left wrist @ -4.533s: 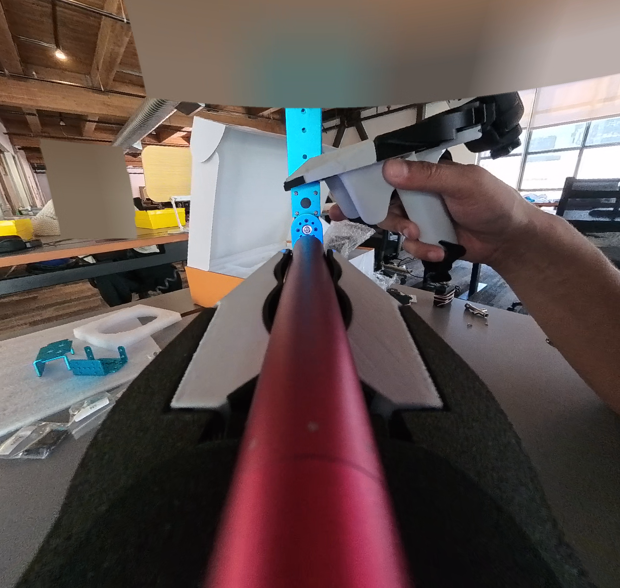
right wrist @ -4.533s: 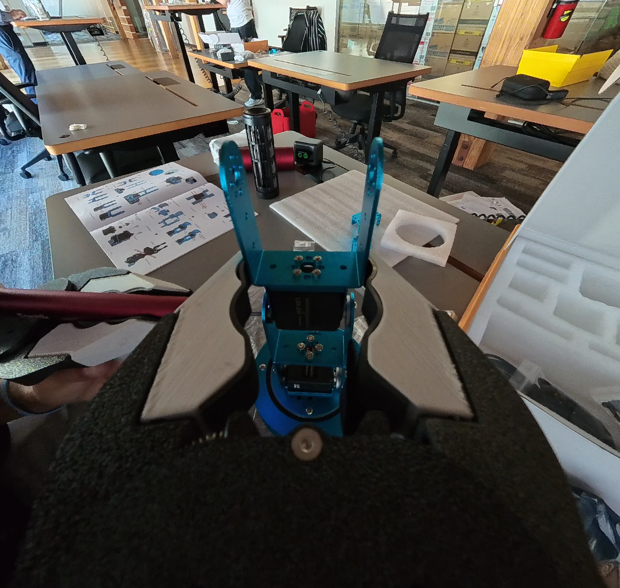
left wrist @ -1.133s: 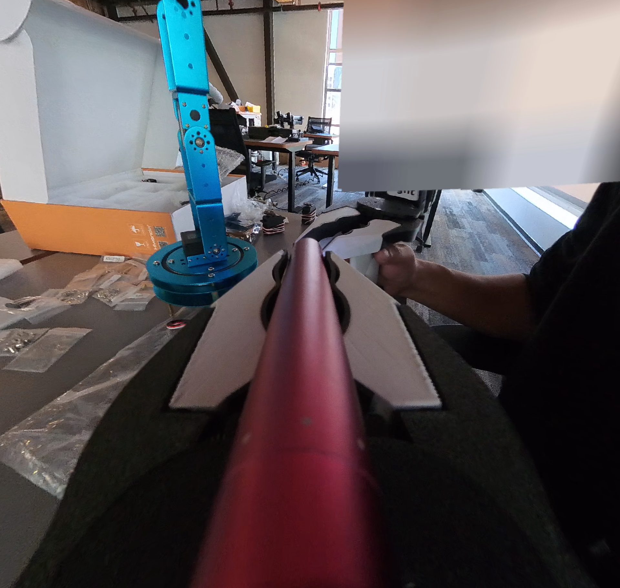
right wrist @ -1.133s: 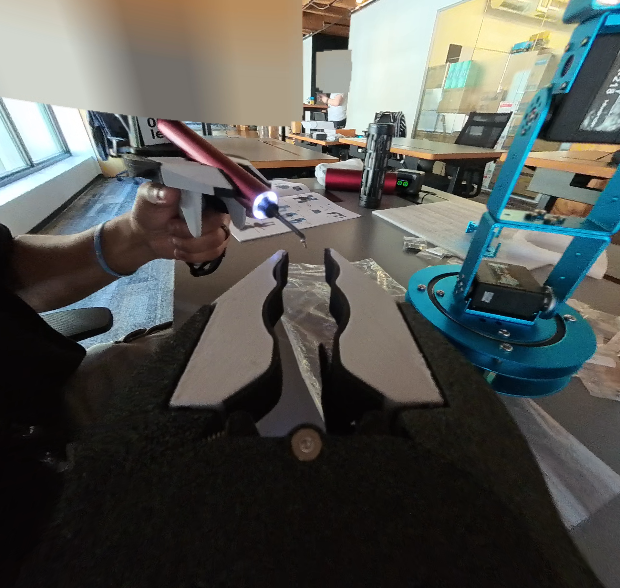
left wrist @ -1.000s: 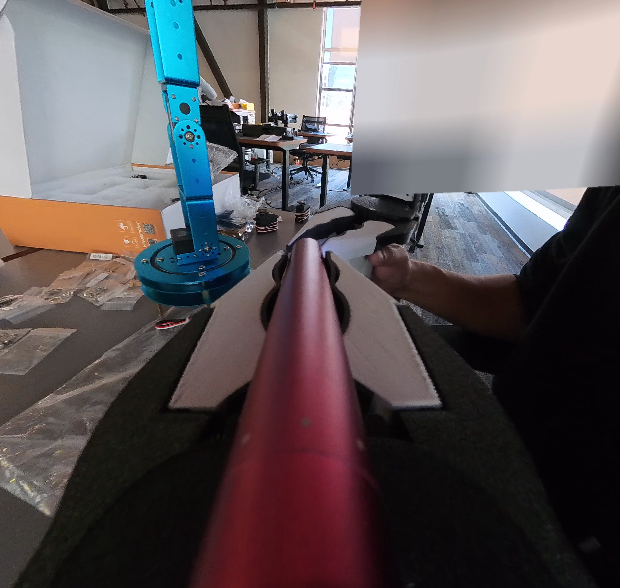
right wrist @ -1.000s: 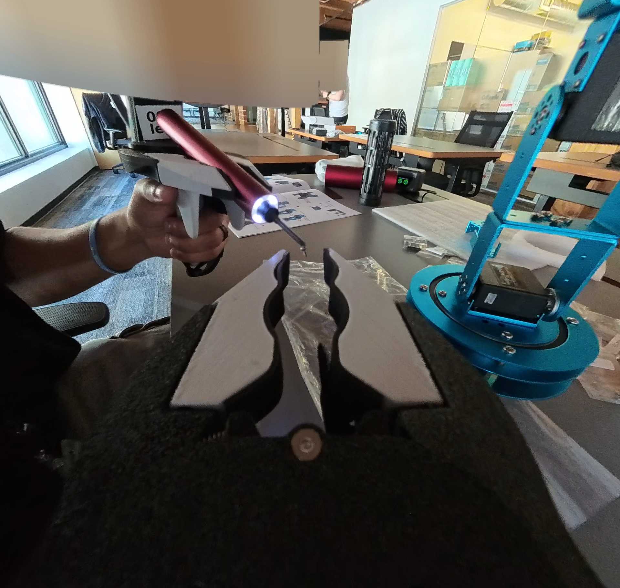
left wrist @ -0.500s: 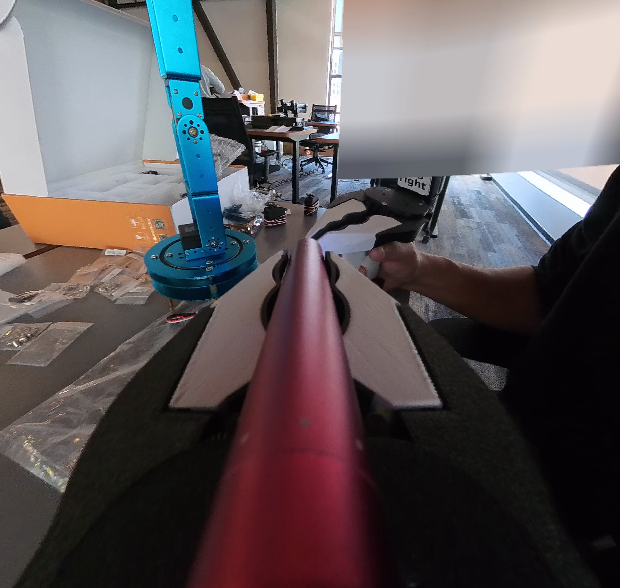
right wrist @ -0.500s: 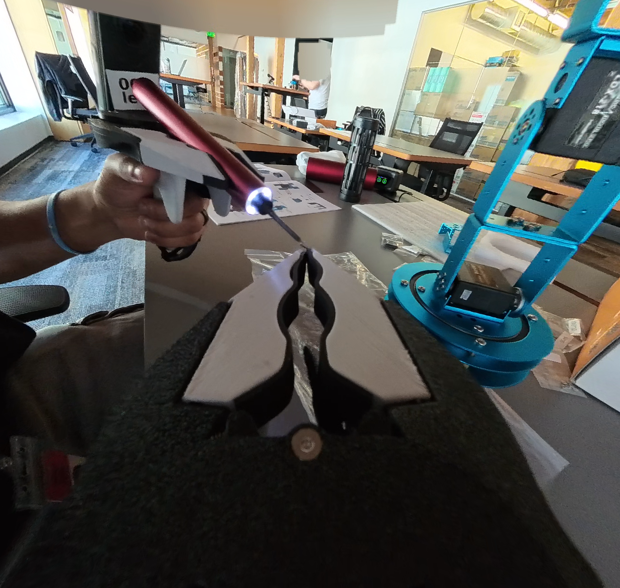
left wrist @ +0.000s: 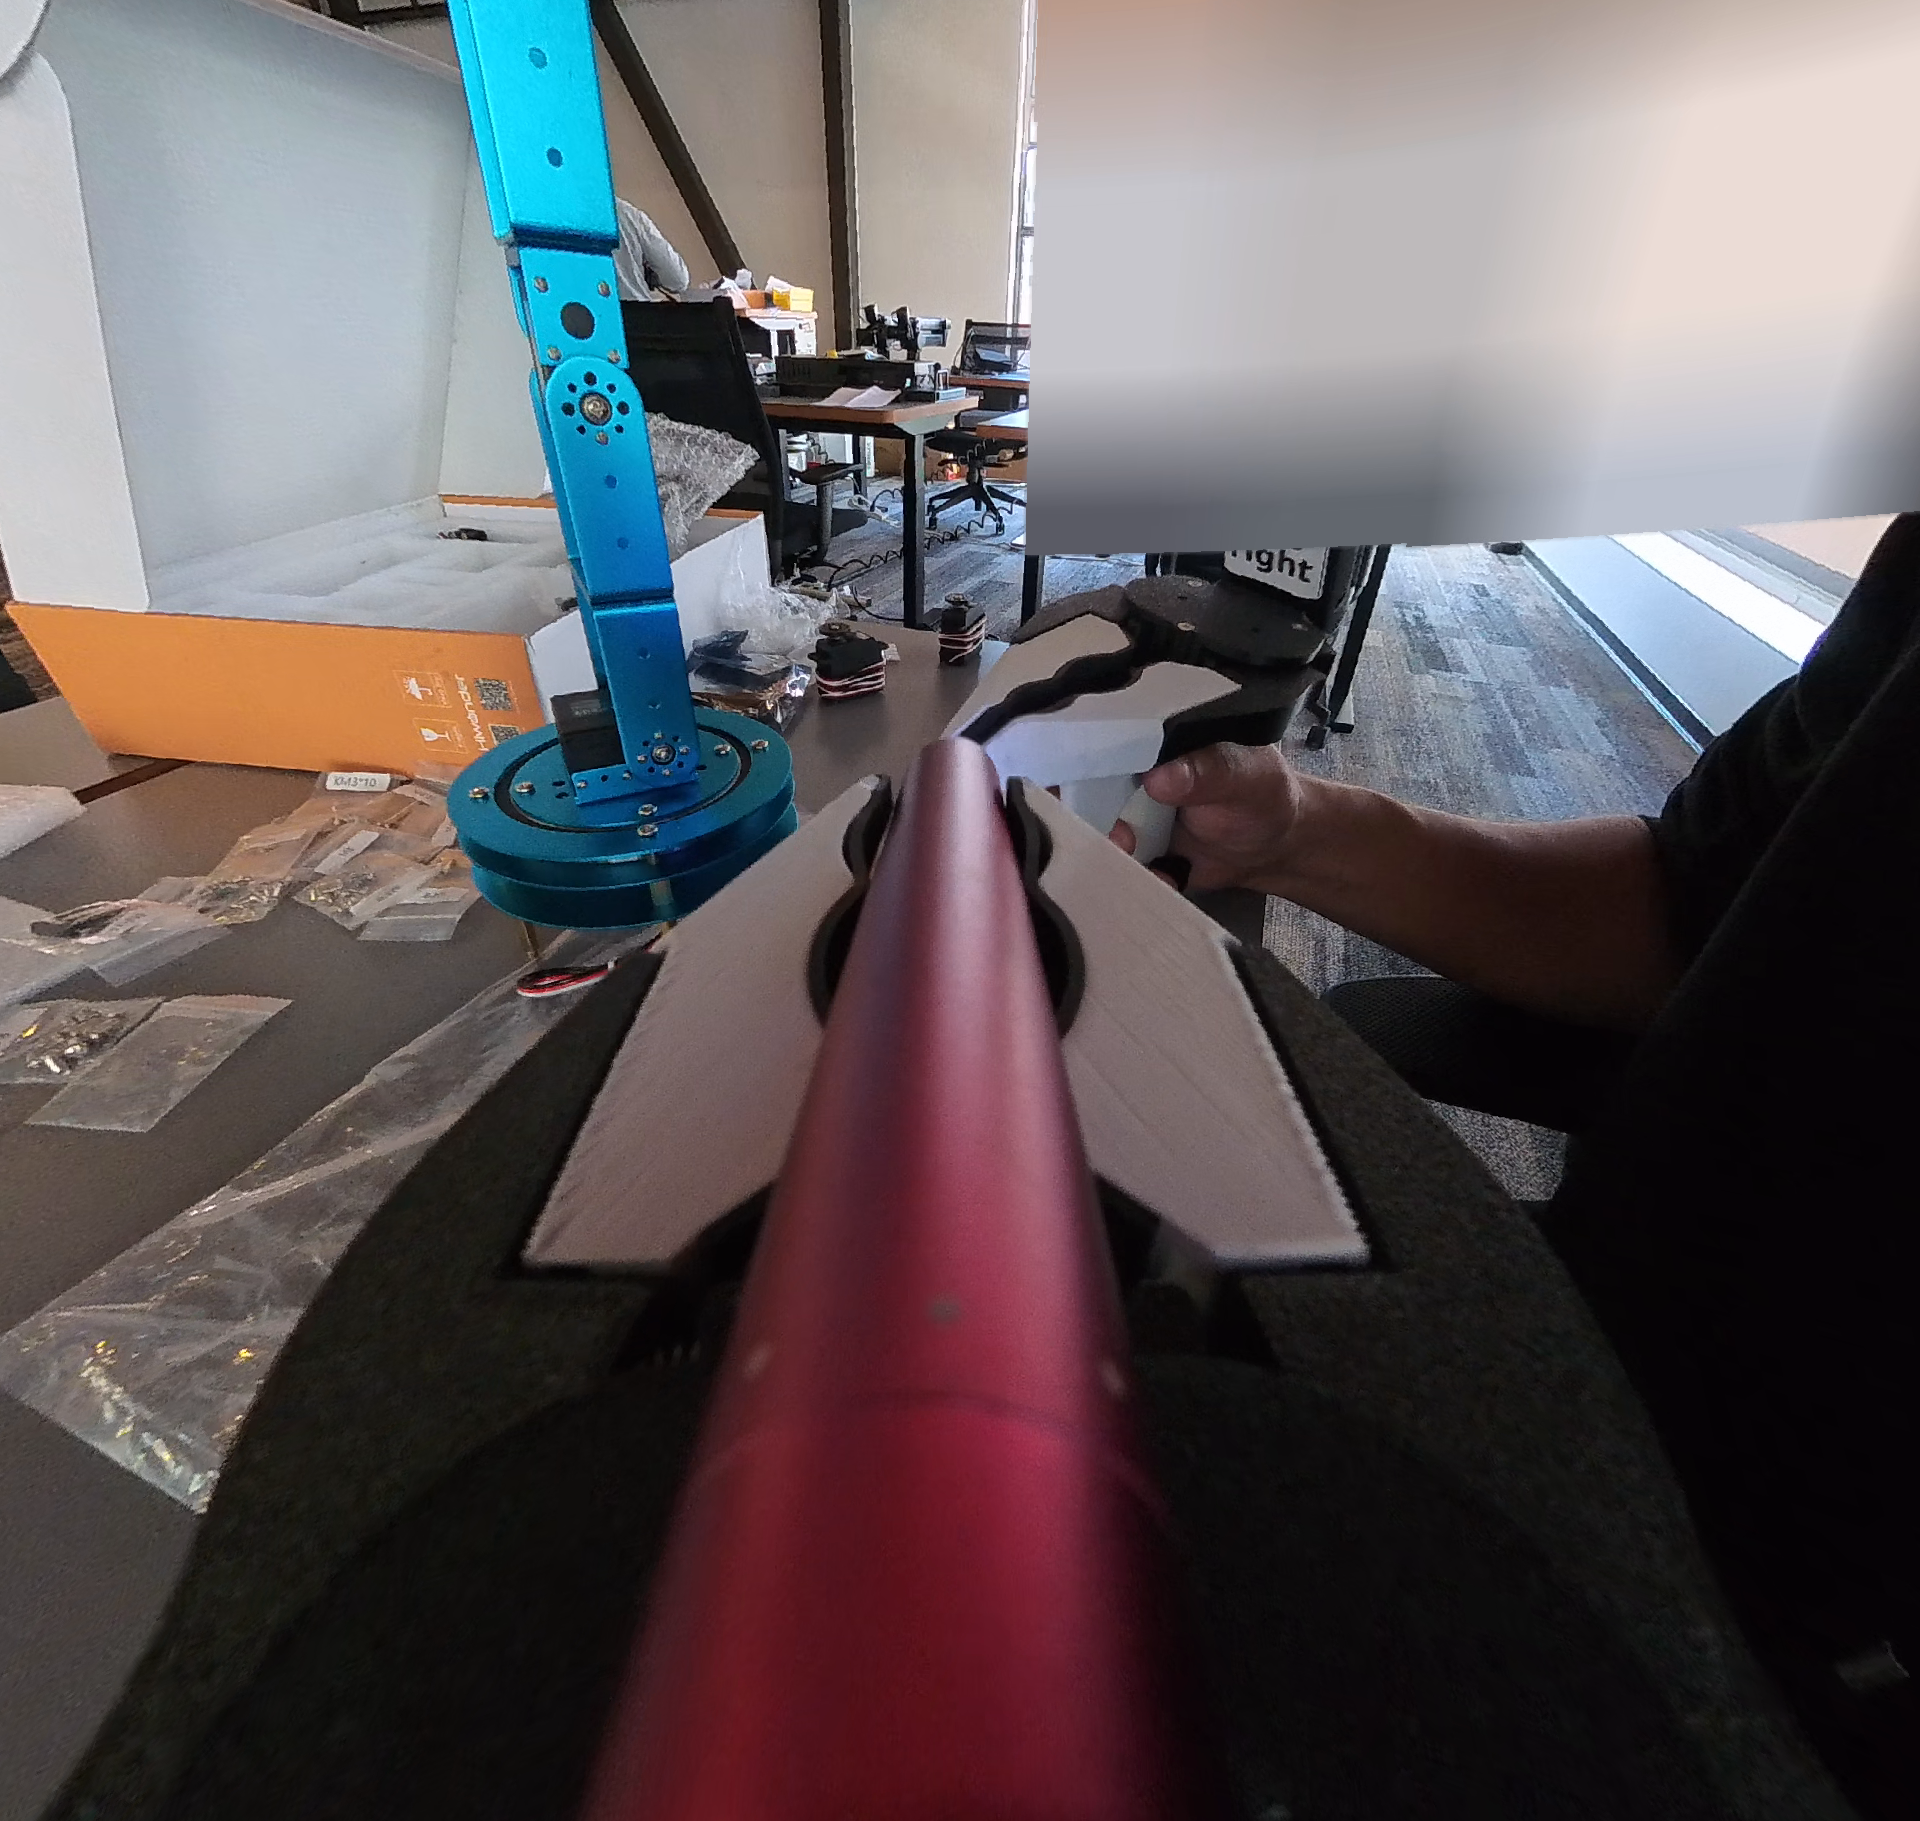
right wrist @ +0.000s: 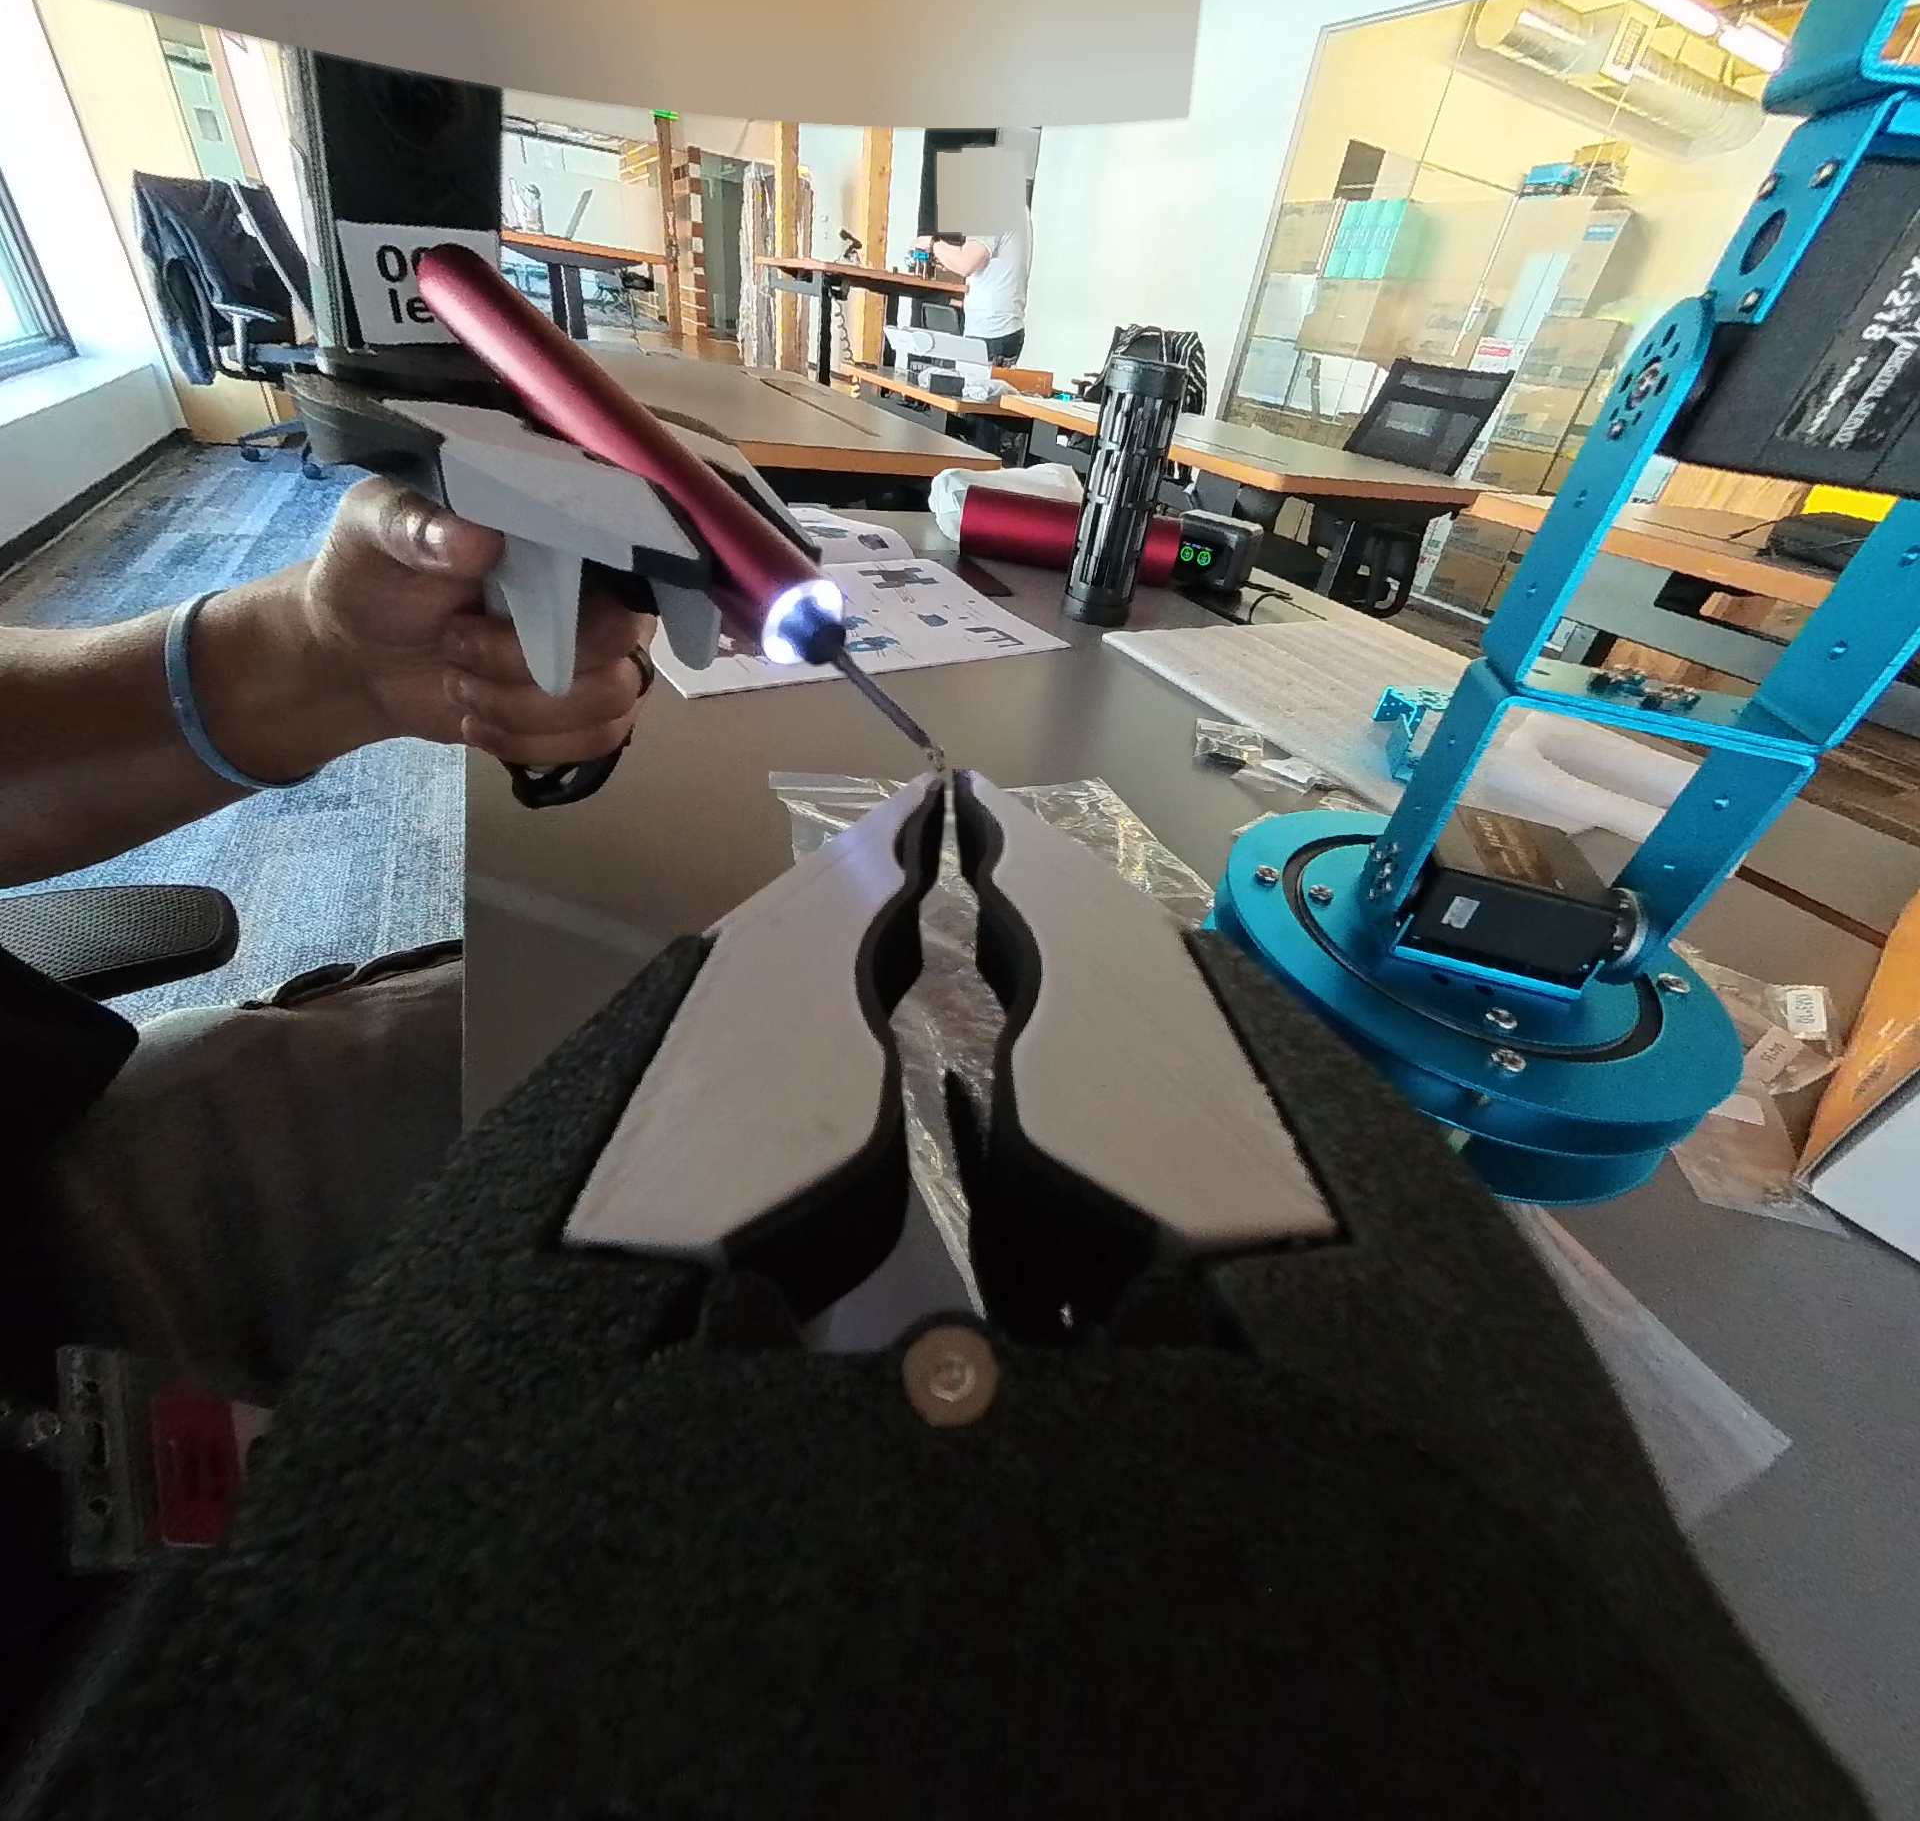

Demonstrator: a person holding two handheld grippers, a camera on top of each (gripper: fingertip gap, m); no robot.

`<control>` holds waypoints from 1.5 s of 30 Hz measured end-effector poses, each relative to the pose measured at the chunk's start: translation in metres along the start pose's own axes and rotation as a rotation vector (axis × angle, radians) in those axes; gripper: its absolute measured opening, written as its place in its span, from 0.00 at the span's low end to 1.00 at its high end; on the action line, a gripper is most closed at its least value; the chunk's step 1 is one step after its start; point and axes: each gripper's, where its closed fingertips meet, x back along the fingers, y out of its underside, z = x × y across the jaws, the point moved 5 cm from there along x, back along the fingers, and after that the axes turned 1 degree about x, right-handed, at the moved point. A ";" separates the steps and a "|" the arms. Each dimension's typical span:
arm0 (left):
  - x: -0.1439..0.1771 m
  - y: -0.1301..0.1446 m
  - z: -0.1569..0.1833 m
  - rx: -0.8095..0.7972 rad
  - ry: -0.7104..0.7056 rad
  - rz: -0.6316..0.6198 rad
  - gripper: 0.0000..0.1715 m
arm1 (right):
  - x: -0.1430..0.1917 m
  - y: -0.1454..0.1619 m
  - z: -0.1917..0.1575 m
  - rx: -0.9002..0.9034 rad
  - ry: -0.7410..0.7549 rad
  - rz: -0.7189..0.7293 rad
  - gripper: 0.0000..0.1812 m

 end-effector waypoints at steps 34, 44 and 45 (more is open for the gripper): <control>0.003 0.000 0.006 0.026 0.062 -0.008 0.13 | 0.005 -0.005 -0.010 0.020 -0.067 0.048 0.01; 0.006 -0.001 0.003 0.013 0.044 -0.014 0.13 | 0.007 -0.007 -0.009 0.016 -0.070 0.059 0.01; 0.005 0.000 0.003 0.015 0.046 -0.016 0.13 | 0.006 -0.006 -0.010 0.014 -0.073 0.057 0.01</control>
